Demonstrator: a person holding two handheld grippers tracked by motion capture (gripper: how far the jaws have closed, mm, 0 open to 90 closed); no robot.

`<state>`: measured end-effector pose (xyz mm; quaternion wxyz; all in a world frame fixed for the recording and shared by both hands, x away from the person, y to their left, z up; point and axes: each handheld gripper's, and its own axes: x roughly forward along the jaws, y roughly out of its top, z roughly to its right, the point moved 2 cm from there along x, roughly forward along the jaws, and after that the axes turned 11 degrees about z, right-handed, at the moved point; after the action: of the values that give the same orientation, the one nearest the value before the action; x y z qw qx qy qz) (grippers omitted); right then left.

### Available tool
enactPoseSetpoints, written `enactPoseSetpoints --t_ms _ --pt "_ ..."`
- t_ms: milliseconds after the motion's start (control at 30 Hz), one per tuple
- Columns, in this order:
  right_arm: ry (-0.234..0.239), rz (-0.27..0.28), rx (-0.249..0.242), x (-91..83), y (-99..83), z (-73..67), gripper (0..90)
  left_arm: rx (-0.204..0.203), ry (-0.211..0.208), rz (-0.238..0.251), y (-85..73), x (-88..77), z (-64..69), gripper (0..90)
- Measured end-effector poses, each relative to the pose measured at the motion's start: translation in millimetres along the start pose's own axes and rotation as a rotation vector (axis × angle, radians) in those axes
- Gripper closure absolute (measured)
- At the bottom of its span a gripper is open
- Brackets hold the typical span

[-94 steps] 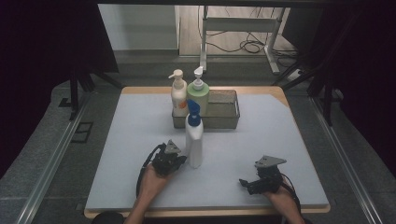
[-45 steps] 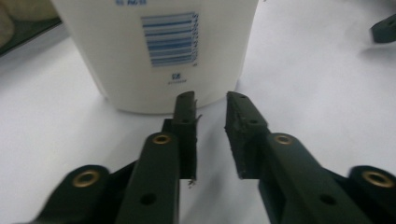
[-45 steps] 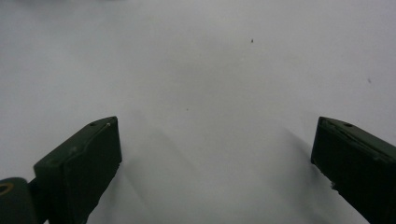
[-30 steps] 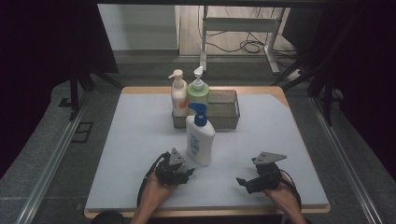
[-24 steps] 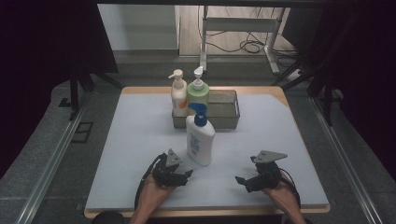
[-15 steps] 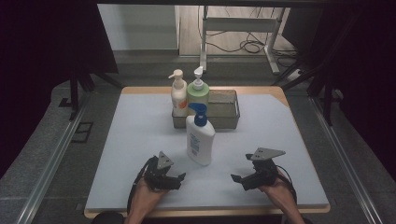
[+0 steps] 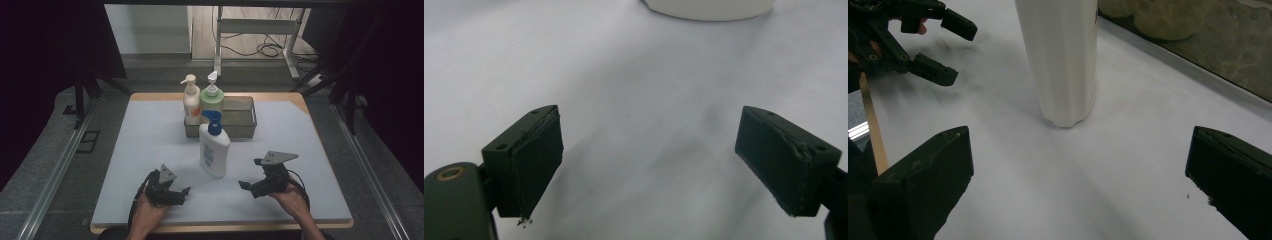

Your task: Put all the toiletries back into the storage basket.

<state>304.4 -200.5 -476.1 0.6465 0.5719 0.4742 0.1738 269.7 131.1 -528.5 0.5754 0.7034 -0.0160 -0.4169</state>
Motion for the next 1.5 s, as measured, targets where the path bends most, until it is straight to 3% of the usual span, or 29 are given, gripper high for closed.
enactPoseSetpoints --t_ms 267,467,1100,1500 --pt "-0.023 0.001 0.015 8.8 11.0 -0.2 0.0 0.015 0.007 -0.033 -4.5 4.8 0.4 12.0" --pt "-0.033 -0.005 -0.003 16.2 21.7 -2.4 0.0 -0.016 -0.007 -0.023 -6.3 6.5 -1.4 11.7" --pt "-0.040 -0.002 -0.059 38.1 54.6 -13.6 0.8 -0.014 -0.008 -0.025 -6.8 6.5 -2.1 11.6" --pt "-0.046 0.011 -0.053 54.6 71.2 -17.6 3.0 -0.013 -0.007 -0.024 -7.0 6.6 -2.0 11.7"
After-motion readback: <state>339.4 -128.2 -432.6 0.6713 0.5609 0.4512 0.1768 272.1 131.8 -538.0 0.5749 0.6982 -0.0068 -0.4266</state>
